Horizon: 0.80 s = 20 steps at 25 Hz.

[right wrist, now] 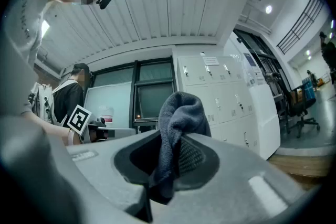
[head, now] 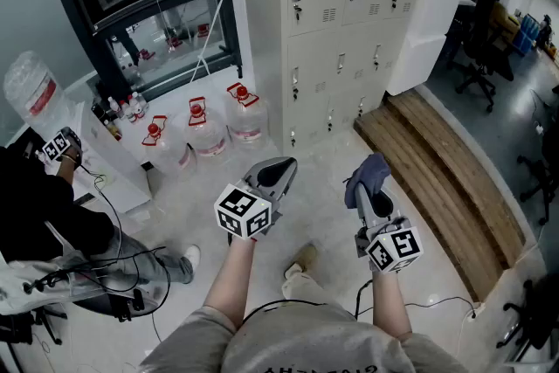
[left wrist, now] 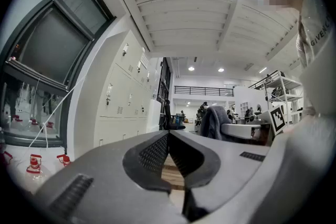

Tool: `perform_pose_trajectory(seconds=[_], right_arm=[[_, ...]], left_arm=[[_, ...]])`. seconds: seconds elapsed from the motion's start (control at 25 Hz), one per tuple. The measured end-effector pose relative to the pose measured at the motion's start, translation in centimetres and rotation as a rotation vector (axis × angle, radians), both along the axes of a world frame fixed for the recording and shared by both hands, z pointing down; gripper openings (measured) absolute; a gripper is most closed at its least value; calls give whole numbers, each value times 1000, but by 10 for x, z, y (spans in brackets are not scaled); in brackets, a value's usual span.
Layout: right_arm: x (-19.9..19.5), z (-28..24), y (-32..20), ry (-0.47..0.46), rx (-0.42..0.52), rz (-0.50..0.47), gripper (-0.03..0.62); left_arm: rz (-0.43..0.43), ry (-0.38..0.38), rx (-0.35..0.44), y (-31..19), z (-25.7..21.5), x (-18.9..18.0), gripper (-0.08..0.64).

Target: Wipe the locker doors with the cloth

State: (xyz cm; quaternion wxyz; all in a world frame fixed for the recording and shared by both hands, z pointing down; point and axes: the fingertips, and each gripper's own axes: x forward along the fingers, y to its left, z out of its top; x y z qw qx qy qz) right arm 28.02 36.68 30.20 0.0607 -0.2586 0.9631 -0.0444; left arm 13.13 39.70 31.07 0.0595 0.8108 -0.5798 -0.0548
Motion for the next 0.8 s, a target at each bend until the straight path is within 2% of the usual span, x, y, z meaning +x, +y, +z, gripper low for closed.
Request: perform_pose_trajectory(seconds=[0.16,0.48,0.8], right_arm=[[-25,4,-54,-17,18,14,52],[-72,5,-138,8,2,5,52],[-92,15,-218,-5,-58,37,54]], left_arm=[[-41,-30,23,-52,-3,-36,-2],[-105,-34,18,-134,-10,-92,-2],[-112,-7,-23,-210,2,-122,-2]])
